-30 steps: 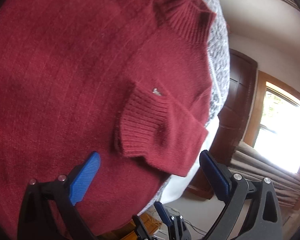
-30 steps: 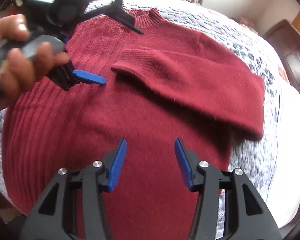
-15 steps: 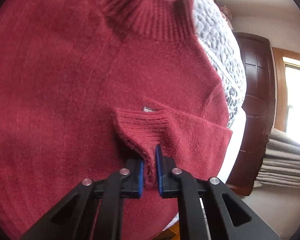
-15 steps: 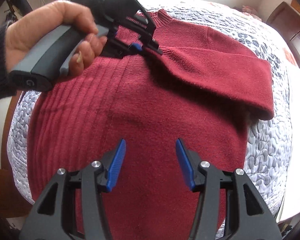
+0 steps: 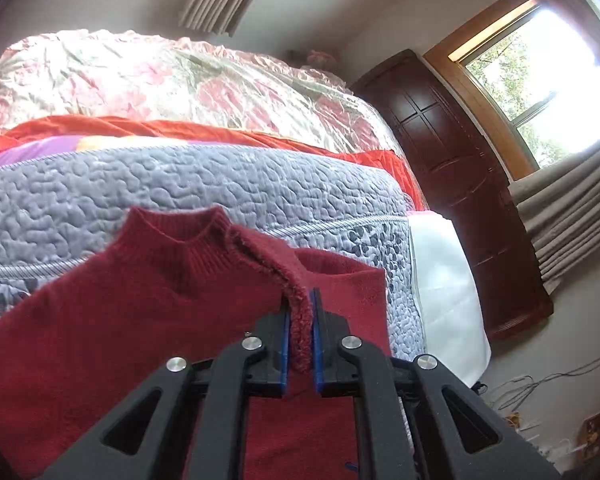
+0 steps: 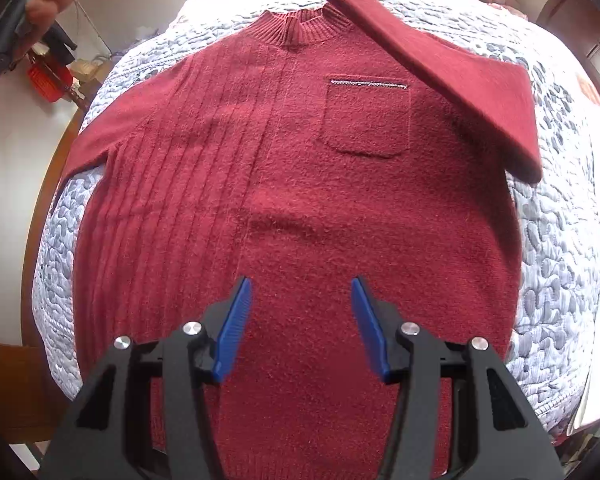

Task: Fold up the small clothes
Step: 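Pull the sleeve across the body with the left tool and open it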

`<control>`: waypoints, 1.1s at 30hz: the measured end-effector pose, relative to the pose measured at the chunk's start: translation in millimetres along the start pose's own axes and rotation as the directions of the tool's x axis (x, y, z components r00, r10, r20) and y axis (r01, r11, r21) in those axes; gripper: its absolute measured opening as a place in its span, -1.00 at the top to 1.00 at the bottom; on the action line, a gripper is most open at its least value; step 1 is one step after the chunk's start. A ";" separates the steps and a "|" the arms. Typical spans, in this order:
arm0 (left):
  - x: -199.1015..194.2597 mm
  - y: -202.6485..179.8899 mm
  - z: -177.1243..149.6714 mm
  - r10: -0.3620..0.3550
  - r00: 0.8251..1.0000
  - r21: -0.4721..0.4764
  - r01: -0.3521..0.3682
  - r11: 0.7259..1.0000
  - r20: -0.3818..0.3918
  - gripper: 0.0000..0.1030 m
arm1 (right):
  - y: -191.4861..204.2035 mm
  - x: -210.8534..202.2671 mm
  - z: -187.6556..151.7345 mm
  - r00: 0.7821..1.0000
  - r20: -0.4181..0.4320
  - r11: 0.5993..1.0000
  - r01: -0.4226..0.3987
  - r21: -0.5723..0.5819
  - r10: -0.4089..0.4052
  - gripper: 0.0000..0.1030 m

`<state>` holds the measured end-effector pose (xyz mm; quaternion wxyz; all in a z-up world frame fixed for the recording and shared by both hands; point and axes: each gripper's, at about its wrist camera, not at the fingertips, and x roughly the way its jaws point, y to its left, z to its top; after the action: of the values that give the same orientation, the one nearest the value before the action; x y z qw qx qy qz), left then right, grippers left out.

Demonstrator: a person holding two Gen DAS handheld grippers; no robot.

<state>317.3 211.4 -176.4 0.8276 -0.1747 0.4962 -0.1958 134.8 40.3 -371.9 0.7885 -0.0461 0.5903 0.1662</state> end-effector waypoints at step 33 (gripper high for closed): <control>-4.4 235.9 -142.8 0.125 0.988 -0.377 -0.151 0.914 -0.095 0.68 | -66.4 12.9 66.6 0.988 0.138 0.991 -0.088 0.098 0.074 -0.45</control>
<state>223.9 403.4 -350.9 0.7718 -0.2904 0.5641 -0.0422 220.0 -1.5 -372.4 0.8202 0.0303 0.5454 0.1700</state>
